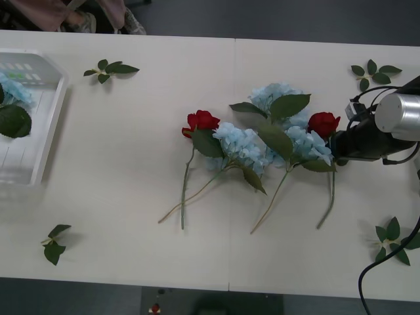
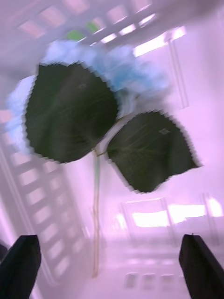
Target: Put the red flowers into the right box and the blue flowers into the left box
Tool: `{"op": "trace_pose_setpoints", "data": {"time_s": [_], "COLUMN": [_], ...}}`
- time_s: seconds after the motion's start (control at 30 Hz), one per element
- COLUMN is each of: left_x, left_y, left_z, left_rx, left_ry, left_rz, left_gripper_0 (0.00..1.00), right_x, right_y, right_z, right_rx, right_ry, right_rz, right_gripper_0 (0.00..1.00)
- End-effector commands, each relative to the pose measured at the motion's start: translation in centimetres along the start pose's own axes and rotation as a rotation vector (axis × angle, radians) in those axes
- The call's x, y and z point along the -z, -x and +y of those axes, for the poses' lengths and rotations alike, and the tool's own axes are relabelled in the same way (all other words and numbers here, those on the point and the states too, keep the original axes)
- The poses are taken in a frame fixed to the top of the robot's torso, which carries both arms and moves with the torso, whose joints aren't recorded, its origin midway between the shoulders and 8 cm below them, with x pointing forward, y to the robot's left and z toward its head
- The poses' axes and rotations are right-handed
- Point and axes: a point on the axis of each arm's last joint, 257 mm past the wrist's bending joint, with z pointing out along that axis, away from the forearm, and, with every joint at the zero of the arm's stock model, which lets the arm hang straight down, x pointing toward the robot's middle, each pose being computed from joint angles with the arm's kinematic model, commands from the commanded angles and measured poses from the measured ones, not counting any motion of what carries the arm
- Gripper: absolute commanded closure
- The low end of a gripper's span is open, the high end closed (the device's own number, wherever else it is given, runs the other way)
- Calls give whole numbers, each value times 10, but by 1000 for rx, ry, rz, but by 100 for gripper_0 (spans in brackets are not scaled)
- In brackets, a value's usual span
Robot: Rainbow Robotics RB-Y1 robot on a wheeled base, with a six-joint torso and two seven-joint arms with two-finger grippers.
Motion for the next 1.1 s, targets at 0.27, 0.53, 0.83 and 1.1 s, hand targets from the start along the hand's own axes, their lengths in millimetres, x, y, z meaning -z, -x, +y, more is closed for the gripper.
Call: {"op": "trace_pose_setpoints", "data": {"time_s": [0.27,0.53,0.83,1.1], "left_x": [82,48,36,51], "left_y": [86,86,89,116], "left_z": [-102,-235,-349,-433], "left_rx": [16,18,-48,-39], "left_ry": [-343,-431,-490,-548], "left_rz": [-230,-359,-373,-388], "left_gripper_0": [0,0,0,0], "right_x": [-5,-6,0,30], "right_y": [9,7,16,45], "right_z": [5,4,4,7], "right_rx": [51,59,55,40], "right_ry": [-7,-14,-8,55], "right_rz": [-39,-34,-57,-141], "right_gripper_0": [6,100,100,100]}}
